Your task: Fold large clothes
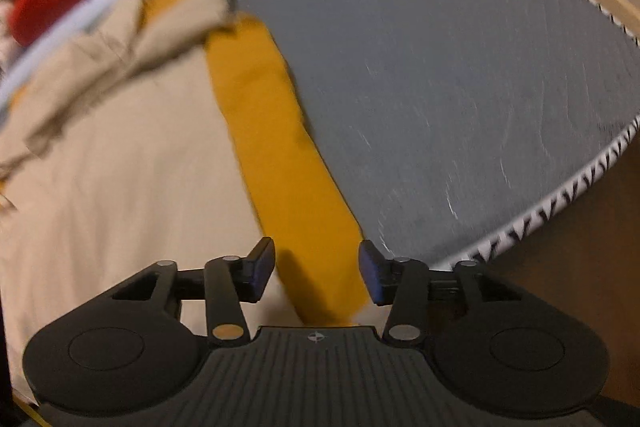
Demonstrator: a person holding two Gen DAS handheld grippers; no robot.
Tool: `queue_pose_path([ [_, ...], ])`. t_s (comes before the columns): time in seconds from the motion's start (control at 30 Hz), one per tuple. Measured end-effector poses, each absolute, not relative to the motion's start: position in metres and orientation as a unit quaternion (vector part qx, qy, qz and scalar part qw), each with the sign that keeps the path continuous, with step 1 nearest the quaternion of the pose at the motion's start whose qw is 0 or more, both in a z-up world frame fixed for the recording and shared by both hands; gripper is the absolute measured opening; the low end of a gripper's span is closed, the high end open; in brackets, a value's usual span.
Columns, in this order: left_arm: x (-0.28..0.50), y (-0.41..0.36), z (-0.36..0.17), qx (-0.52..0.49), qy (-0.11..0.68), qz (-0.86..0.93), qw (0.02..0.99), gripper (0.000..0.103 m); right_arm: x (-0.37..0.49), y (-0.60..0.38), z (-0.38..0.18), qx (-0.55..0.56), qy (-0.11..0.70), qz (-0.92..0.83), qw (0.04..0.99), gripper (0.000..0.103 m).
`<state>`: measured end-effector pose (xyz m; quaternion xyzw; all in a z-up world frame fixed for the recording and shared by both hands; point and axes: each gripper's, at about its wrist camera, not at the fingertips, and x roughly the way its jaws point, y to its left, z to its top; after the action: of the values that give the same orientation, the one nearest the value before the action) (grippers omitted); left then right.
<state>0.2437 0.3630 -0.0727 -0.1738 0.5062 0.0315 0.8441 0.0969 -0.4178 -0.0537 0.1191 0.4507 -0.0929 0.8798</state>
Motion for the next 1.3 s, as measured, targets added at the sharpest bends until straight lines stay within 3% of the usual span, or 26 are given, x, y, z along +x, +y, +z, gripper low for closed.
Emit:
queue_pose_path([
  [0.13,0.243,0.359,-0.078,-0.135,0.52,0.03,0.843,0.071,0.1,-0.42,-0.065,0.104,0.462,-0.105,0.875,0.054],
  [0.23,0.23,0.377,-0.053,-0.159,0.475,0.073,0.863,0.068,0.101,-0.417,-0.064,0.103,0.461,-0.108,0.875,0.055],
  [0.3,0.213,0.39,-0.017,-0.179,0.407,0.082,0.892,0.068,0.103,-0.418,-0.066,0.106,0.461,-0.112,0.874,0.055],
  [0.43,0.162,0.384,0.077,-0.096,0.28,0.055,0.954,0.068,0.102,-0.417,-0.062,0.102,0.458,-0.118,0.875,0.055],
  [0.57,0.086,0.38,0.17,-0.178,0.178,-0.028,0.968,0.069,0.106,-0.409,-0.062,0.076,0.452,-0.114,0.881,0.054],
  [0.7,0.047,0.355,0.209,-0.227,0.122,-0.057,0.965,0.07,0.105,-0.41,-0.061,0.081,0.452,-0.117,0.88,0.054],
  [0.83,0.077,0.338,0.166,-0.253,0.168,-0.045,0.952,0.07,0.104,-0.41,-0.059,0.091,0.451,-0.124,0.879,0.051],
  [1.07,0.194,0.321,-0.009,-0.147,0.374,0.053,0.914,0.069,0.107,-0.408,-0.06,0.074,0.449,-0.12,0.882,0.05],
  [1.17,0.215,0.328,-0.061,-0.126,0.436,0.084,0.887,0.069,0.104,-0.406,-0.061,0.05,0.448,-0.11,0.886,0.046],
  [1.27,0.217,0.341,-0.086,-0.149,0.46,0.092,0.87,0.071,0.103,-0.404,-0.061,0.031,0.446,-0.103,0.889,0.035],
  [1.3,0.216,0.337,-0.086,-0.139,0.462,0.091,0.871,0.066,0.103,-0.403,-0.061,0.028,0.445,-0.104,0.889,0.026],
])
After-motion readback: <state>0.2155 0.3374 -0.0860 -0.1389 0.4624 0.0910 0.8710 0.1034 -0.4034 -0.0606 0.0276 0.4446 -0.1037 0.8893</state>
